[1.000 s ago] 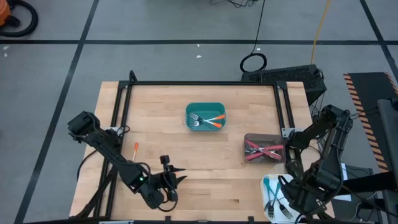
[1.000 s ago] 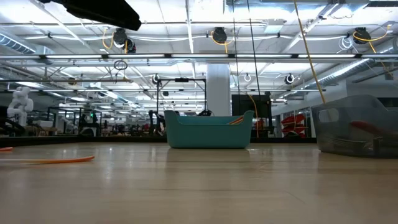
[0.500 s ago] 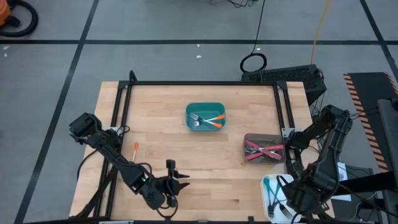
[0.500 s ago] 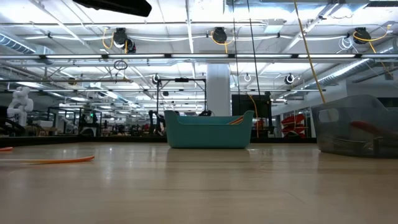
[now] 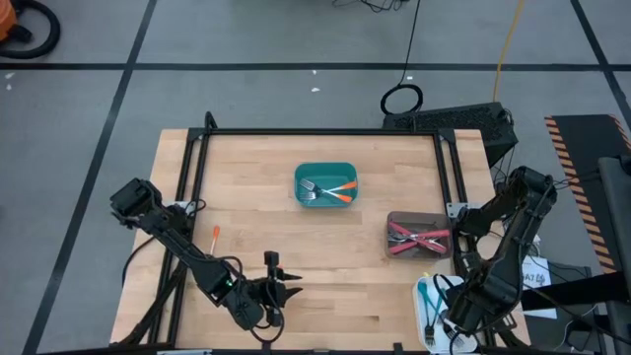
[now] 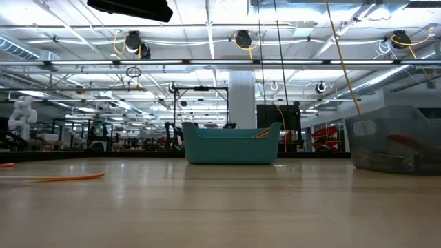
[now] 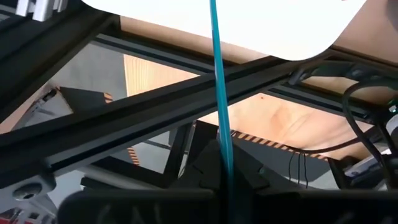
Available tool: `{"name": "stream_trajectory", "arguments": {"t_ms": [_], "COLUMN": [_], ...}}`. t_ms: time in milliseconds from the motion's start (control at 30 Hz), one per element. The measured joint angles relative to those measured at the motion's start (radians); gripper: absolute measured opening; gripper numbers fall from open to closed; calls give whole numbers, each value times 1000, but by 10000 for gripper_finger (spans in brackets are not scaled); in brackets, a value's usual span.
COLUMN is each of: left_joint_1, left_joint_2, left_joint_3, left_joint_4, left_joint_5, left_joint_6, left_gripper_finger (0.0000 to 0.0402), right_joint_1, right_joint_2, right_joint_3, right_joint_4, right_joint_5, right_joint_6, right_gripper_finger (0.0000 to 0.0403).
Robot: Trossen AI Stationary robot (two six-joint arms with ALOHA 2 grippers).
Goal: Sort silverware by color (type)
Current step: Put the blue fork into the white bin
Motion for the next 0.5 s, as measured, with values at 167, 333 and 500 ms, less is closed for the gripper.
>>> {"name": "stream_trajectory", "arguments": {"t_ms": [167,333,500], "left_joint_1": [15,25,26], "left_joint_2": [0,0,0], "left_joint_3": [0,0,0], "left_joint_4": [0,1,1], "left_joint_5": [0,0,1], "left_joint_6": [-2,-2,-22], "left_gripper_finger": [131,131,131], "right_joint_1": [-29,-54,-74], "right_joint_2": [6,56,78], "right_joint_3": [0,0,0], "right_joint_4": [1,1,1], "right_joint_5": [-40,-76,-74], "right_joint_6": [-9,-74,-135], "right_gripper_finger": [5,6,7]}}
